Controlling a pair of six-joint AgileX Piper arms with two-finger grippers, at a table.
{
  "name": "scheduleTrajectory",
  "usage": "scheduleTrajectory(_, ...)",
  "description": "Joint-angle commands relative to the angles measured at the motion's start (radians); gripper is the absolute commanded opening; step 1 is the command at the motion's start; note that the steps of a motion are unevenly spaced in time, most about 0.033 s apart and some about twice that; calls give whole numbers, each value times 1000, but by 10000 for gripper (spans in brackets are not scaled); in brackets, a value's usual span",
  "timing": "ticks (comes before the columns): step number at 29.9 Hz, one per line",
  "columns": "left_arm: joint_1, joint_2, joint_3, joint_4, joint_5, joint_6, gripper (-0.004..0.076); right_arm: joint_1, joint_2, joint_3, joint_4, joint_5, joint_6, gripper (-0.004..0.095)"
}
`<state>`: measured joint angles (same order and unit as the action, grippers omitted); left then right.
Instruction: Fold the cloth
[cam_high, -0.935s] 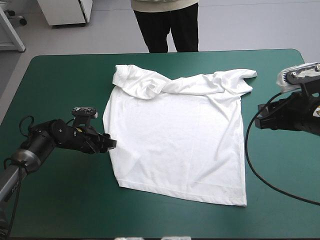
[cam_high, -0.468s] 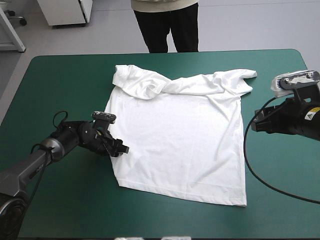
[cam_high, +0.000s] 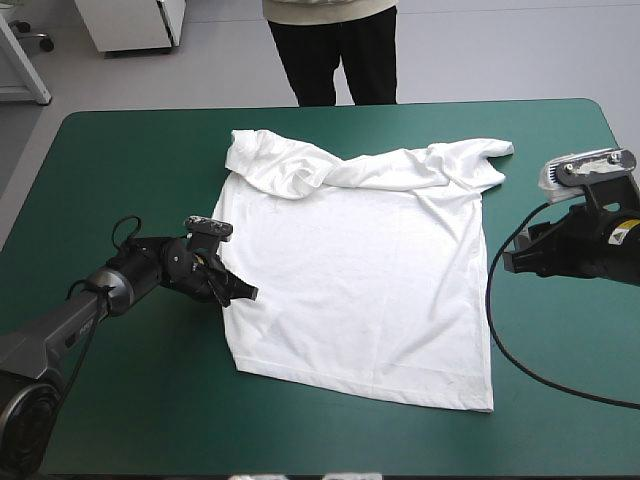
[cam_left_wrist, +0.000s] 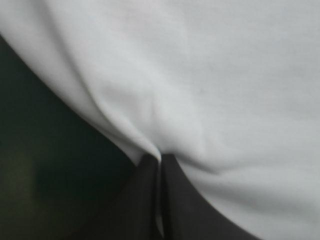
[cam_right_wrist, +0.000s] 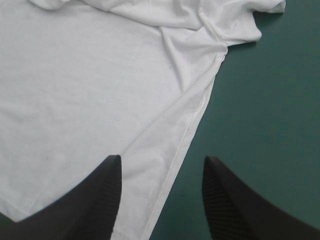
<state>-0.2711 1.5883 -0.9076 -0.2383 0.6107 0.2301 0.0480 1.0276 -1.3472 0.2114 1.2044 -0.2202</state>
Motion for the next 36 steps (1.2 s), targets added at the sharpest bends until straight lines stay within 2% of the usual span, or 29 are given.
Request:
scheduleTrajectory(1,-10,4,5,-35,22,1,-9,-8,9,-19,-14,0,-4,464)
scheduleTrajectory(5,-10,-40,5,-30,22,-2,-9,-8,16,52,-42,39,13,471)
scheduleTrajectory(8,-8,-76,5,-30,33,-9,-9,-8,19,178,-66,28,46,497)
scheduleTrajectory(13,-8,-84,5,-32,50,-9,-9,-6,19,400,18,-41,48,502)
scheduleTrajectory(18,-8,-84,5,-32,44,-9,-9,-6,19,589,35,-131,44,502)
scheduleTrajectory(22,-8,-84,5,-32,44,-9,-9,-6,19,661,76,-203,31,502)
scheduleTrajectory(25,-8,-84,5,-32,42,-9,-9,-3,27,693,94,-208,8,501)
scheduleTrajectory(28,-8,-84,5,-30,42,-9,-9,39,54,710,94,-241,11,500)
scheduleTrajectory(31,-8,-84,5,-30,44,-9,-9,135,103,722,89,-286,49,499)
scheduleTrajectory(36,-8,-84,5,-25,55,-2,-9,270,219,734,-67,-343,231,499)
